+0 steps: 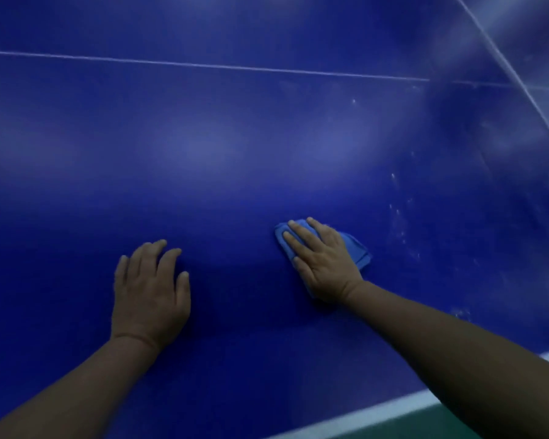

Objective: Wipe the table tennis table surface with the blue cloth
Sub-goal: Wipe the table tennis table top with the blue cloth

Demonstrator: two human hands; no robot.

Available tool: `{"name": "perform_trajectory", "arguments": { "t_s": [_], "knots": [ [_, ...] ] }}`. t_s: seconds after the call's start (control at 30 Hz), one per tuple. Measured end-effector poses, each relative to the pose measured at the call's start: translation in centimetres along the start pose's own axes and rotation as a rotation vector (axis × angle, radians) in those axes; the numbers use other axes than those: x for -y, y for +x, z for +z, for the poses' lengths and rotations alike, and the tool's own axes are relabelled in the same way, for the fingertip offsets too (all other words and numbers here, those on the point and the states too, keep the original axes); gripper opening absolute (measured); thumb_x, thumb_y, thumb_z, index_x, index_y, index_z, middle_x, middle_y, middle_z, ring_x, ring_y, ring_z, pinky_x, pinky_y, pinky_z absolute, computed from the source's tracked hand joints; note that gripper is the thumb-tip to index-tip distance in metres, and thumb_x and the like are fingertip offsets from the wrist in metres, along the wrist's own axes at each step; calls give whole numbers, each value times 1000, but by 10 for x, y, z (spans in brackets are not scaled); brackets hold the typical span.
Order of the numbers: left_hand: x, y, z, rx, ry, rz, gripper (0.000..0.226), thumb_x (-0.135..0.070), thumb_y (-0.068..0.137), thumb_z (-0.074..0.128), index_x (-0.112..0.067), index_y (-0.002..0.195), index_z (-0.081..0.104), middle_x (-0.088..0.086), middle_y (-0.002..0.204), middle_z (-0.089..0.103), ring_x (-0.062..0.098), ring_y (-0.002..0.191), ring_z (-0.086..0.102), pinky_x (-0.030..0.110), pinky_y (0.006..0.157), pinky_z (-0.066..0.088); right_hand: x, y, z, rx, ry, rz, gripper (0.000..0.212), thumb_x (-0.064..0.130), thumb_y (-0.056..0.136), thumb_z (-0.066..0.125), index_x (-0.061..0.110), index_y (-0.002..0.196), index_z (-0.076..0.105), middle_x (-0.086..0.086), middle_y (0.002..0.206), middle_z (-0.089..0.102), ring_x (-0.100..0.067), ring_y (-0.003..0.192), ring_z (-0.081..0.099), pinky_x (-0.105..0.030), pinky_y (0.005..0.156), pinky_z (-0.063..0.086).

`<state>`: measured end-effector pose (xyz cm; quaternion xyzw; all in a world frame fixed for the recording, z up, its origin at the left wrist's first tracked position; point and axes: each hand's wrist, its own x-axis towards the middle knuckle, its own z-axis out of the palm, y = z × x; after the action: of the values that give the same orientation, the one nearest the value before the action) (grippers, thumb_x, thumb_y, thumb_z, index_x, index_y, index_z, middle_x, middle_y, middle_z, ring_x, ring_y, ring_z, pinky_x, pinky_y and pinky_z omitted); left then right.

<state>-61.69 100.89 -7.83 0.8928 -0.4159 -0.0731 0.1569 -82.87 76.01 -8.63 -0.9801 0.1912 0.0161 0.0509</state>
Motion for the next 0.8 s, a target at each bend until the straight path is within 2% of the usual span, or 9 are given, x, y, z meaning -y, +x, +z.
{"name": "perform_trajectory", "arguments": {
  "t_s": [0.17,0.3,0.4,0.5,0.57,0.63,0.7,0.73,0.8],
  "knots": [
    [-78,73,36,-37,-52,-4,59,-43,93,29,-9,136,54,13,153,40,30,145,29,53,121,14,-69,82,-6,-51,-11,-141,52,40,101,31,23,149,44,1,156,39,-33,142,35,-51,111,32],
    [-99,116,54,-67,-8,-192,62,-42,94,29,-10,144,46,12,159,32,28,150,21,51,124,6,-126,158,-5,-165,-23,-210,49,35,98,38,17,140,56,-7,147,52,-41,130,50,-50,102,42],
    [-101,117,60,-86,37,-231,62,-43,96,28,-11,146,44,12,160,30,27,151,18,51,124,5,-159,206,-8,-192,-73,-150,47,32,100,38,14,139,56,-13,144,53,-46,124,53,-56,97,46],
    [-100,116,61,-118,45,-228,59,-42,97,29,-10,144,46,13,157,34,29,149,23,52,123,8,-149,208,-10,-270,-61,-87,47,30,98,39,12,138,57,-12,144,53,-47,123,52,-56,94,47],
    [-101,118,60,-134,31,-242,58,-41,97,30,-10,142,47,14,156,35,29,148,24,51,123,8,-117,168,-6,-239,-28,-268,49,30,94,42,13,138,56,-12,145,52,-48,126,50,-56,97,45],
    [-101,118,61,-154,35,-240,57,-40,96,32,-8,140,51,15,153,39,31,146,29,50,122,10,-89,122,-4,-101,12,-527,51,36,96,40,21,144,49,-3,153,44,-41,136,41,-53,107,35],
    [-100,118,62,-171,38,-236,56,-38,95,33,-7,137,54,16,151,42,33,144,32,49,122,10,-93,136,-9,-37,-11,-698,51,37,97,38,24,146,48,-1,154,42,-37,137,41,-50,108,33],
    [-99,119,62,-172,42,-234,56,-38,95,34,-7,136,55,16,150,43,33,143,33,49,122,9,-101,163,-7,-90,-64,-699,49,34,97,39,20,142,52,-5,150,48,-40,132,47,-50,105,39],
    [-98,120,63,-174,46,-231,55,-37,95,34,-7,135,56,16,150,44,32,143,33,48,122,9,-123,229,-9,-159,-93,-456,48,28,97,38,11,136,58,-14,142,55,-48,121,54,-57,96,46]
  ]
}}
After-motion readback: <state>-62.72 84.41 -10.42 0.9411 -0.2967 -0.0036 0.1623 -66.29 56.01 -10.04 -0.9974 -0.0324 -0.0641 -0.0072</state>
